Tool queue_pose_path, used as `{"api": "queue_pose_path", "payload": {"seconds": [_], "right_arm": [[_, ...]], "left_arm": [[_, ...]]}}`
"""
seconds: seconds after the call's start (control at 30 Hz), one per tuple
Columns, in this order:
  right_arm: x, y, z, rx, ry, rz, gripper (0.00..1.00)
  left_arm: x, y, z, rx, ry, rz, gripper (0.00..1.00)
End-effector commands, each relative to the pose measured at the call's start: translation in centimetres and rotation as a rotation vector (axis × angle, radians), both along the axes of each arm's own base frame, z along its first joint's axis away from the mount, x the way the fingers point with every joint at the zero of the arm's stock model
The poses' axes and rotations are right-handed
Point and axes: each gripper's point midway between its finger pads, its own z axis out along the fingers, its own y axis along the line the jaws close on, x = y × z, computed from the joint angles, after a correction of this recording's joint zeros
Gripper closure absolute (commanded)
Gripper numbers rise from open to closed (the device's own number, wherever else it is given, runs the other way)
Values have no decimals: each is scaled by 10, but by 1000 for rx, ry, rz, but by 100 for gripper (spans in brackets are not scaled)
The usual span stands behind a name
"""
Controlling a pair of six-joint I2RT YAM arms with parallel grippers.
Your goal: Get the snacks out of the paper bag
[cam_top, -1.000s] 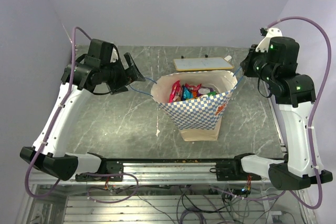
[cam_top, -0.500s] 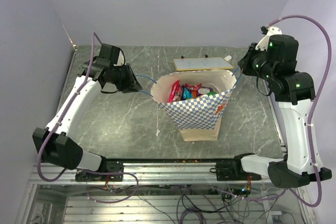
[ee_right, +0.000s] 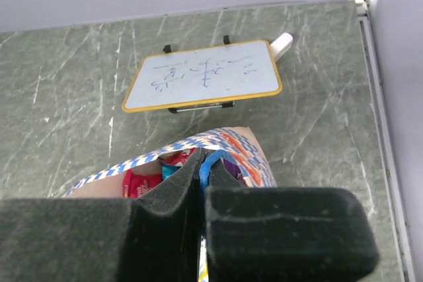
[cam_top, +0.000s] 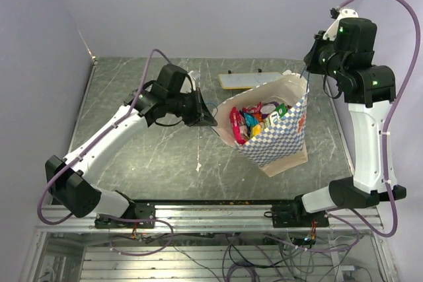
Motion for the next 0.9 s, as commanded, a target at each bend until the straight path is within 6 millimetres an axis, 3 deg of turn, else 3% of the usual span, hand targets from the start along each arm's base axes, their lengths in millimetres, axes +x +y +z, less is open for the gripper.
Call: {"api": "queue_pose_path", "payload": {"seconds": [0.0, 0.13, 0.17, 0.27, 0.4, 0.53, 0.87], "right_arm": [[1, 21, 73, 54, -290, 139, 100], [-25, 97, 29, 307, -171, 516, 100], [-33, 115, 28, 382, -183, 617, 100], [-58, 139, 9, 569, -131, 737, 100], [-65, 140, 6, 622, -121, 728, 100], [-47, 116, 11, 507, -112, 553, 100], [-44, 83, 9, 461, -150, 346, 100]], "left_arm": [[-15, -15, 20, -62, -40, -33, 93], [-29, -9, 1, -34, -11, -48, 93], [-34, -8, -5, -32, 5, -57, 93], [-46, -8, -16, -32, 33, -83, 93], [-51, -3, -20, 4, 18, -104, 92], [-46, 5, -17, 92, -32, -128, 85], [-25, 34, 32, 244, -216, -53, 42]]}}
